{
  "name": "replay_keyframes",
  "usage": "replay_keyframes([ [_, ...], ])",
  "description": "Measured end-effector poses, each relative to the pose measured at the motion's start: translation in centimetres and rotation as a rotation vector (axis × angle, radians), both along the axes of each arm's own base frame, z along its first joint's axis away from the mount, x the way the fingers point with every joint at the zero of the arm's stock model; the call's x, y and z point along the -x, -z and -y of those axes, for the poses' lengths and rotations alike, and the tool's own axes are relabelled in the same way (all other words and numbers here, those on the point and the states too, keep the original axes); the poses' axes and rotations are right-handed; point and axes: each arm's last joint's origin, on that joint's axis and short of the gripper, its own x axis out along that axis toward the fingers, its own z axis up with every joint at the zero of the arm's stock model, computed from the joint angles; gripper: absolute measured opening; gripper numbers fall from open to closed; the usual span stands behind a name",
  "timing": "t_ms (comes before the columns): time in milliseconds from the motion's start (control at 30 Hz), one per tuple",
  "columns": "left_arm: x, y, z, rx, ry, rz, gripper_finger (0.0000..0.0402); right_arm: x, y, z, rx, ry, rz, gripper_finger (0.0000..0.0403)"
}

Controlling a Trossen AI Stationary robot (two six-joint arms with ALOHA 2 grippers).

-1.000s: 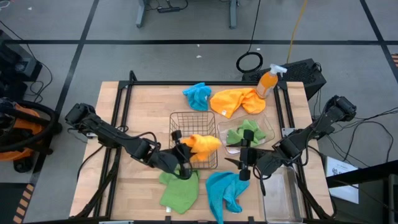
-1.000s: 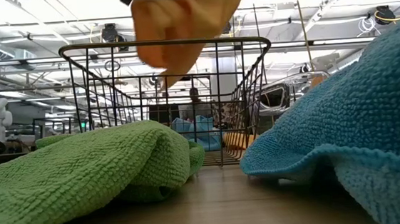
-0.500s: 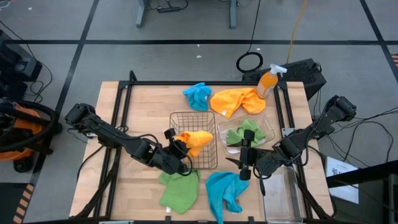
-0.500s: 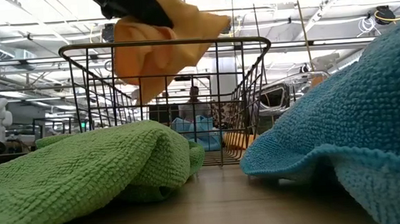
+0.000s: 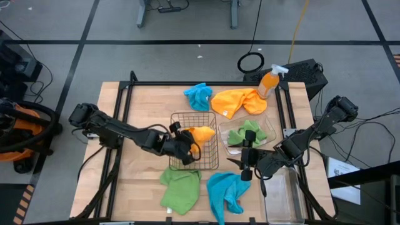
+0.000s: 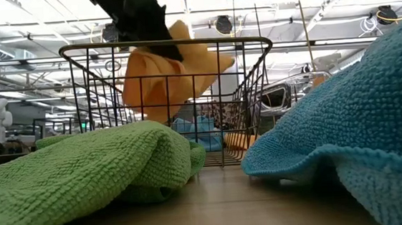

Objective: Sort microfiber towel by color & place in baskets
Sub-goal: Put the left yellow towel into the wire basket

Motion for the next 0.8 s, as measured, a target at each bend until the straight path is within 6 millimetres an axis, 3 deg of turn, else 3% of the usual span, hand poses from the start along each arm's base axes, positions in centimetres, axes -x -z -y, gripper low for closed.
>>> replay_keyframes([
  [533,-0.9,2.7,-2.0,0.088,-0.105,-0.114,0.0034,0.5,0.5,0.3,0.046,0.005,-0.063,0.0217],
  [633,-1.0,2.7,-2.5,0.1,-0.113,-0.114,0.006,0.7,0.2,0.5,0.074,-0.003,-0.066,0.0217],
  [800,-1.1,2.8,-2.6,0.125,-0.082,-0.131,0.0137,1.7,-0.9,1.3,0.129,0.014,-0.038,0.0217],
])
